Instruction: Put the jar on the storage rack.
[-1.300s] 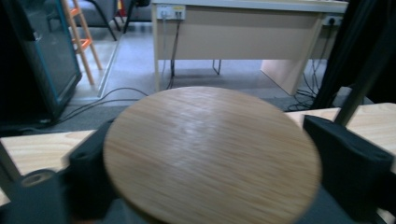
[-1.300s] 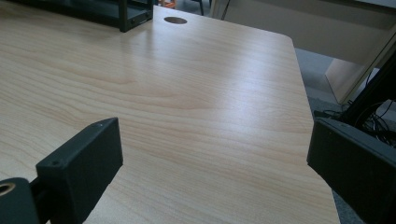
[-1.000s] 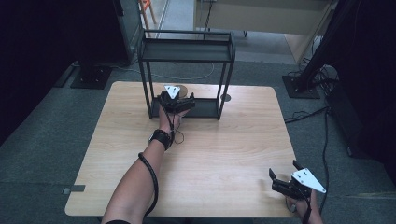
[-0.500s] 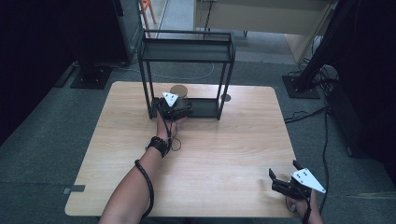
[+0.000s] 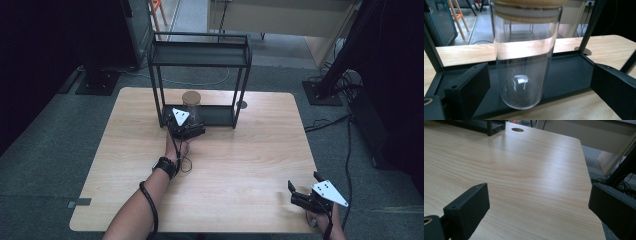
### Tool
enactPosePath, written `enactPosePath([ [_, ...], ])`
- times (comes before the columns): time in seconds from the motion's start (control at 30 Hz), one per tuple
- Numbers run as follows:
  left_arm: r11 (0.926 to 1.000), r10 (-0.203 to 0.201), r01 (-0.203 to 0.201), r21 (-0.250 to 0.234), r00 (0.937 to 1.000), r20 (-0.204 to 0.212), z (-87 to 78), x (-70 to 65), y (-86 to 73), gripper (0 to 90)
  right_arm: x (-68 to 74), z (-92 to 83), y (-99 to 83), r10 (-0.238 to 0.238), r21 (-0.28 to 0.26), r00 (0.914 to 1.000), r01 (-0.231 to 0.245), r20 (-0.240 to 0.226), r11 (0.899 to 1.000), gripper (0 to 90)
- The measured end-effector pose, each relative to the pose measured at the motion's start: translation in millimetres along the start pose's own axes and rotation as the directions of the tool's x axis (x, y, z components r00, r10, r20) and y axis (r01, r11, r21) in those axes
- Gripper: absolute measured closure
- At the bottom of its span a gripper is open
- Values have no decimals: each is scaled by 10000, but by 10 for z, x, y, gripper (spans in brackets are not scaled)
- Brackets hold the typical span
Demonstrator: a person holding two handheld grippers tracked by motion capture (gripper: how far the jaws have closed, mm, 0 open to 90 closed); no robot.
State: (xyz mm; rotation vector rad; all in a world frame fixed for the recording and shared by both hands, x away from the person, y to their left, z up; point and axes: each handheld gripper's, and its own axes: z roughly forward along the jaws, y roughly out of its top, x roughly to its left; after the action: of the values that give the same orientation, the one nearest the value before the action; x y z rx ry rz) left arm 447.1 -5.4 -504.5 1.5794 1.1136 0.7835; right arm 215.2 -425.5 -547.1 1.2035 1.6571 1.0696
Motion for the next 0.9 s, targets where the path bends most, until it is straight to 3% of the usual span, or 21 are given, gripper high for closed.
enactPosePath([
  [0.47, 10000, 26, -28, 36, 9994, 347, -260, 27, -203, 26, 3, 1, 0, -32, 10, 10000, 32, 8, 10000, 29],
  [0.63, 9999, -108, 110, -40, 9988, 484, -354, 31, -223, 26, 4, 1, 1, -34, 18, 10000, 34, 15, 10000, 29],
  [0.9, 9998, 55, -41, -179, 9972, 744, -519, 8, -242, 26, 5, 1, 1, -38, 30, 10000, 38, 28, 10000, 29],
])
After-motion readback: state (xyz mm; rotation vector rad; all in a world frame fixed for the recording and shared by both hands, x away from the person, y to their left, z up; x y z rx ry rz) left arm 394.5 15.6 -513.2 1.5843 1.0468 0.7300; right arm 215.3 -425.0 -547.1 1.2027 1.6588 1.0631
